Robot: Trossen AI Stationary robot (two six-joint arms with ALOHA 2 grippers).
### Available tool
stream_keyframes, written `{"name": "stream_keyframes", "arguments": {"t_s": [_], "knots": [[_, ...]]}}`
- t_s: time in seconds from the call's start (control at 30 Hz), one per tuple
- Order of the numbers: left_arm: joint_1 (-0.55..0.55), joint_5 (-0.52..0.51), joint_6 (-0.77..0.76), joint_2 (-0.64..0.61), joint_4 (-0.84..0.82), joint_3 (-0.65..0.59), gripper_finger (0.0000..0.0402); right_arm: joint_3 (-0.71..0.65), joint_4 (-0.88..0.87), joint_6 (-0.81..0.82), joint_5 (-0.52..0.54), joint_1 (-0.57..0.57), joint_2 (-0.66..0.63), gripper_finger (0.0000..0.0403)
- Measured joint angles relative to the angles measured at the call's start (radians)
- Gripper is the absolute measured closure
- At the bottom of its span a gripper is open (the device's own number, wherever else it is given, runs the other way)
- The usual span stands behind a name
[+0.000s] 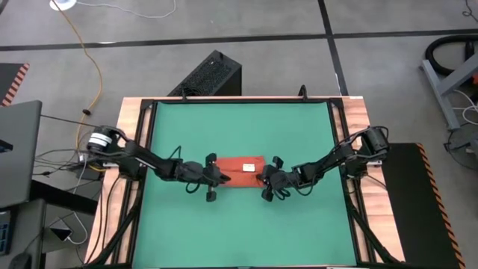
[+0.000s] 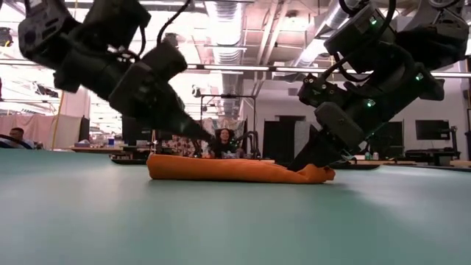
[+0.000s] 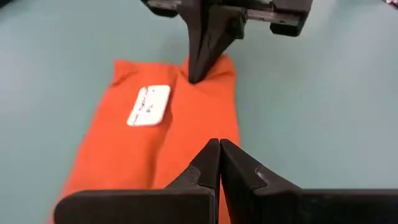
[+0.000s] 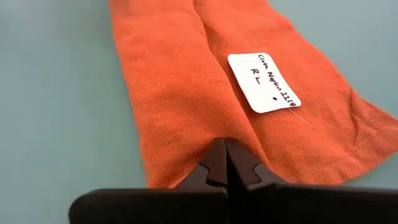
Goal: Roll towel
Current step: Roll the orange towel
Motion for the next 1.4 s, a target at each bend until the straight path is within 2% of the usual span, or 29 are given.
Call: {"name": "stream_keyframes", "arguments": {"t_s": [0.2, 0.43, 0.63, 0.83, 0.93, 1.07, 1.3, 1.4], "knots": [[0.000, -0.010, -0.064, 0.134, 0.006, -0.011, 0.0401, -0.002, 0.022, 0.000, -0.007, 0.000, 0.002, 0.0397], [-0.005, 0.000, -0.153, 0.207, 0.010, -0.008, 0.0401, -0.002, 0.017, 0.034, 0.018, 0.016, -0.021, 0.0397], [-0.010, 0.004, -0.167, 0.208, -0.016, -0.006, 0.0401, -0.008, -0.046, -0.071, 0.122, 0.071, -0.182, 0.0392], [-0.010, 0.014, -0.162, 0.210, -0.016, -0.007, 0.0401, -0.005, -0.112, -0.221, 0.131, 0.116, -0.363, 0.0374], [-0.010, 0.019, -0.167, 0.210, -0.017, -0.007, 0.0401, -0.003, -0.104, -0.315, 0.093, 0.150, -0.419, 0.0363], [-0.010, 0.048, -0.186, 0.211, -0.016, -0.008, 0.0401, -0.003, -0.108, -0.387, 0.092, 0.184, -0.412, 0.0323], [-0.005, 0.078, -0.202, 0.211, -0.015, -0.008, 0.0401, -0.003, -0.039, -0.498, 0.089, 0.168, -0.268, 0.0181], [0.002, 0.089, -0.203, 0.211, -0.017, -0.008, 0.0401, -0.002, 0.051, -0.564, 0.083, 0.168, -0.183, 0.0145]]}}
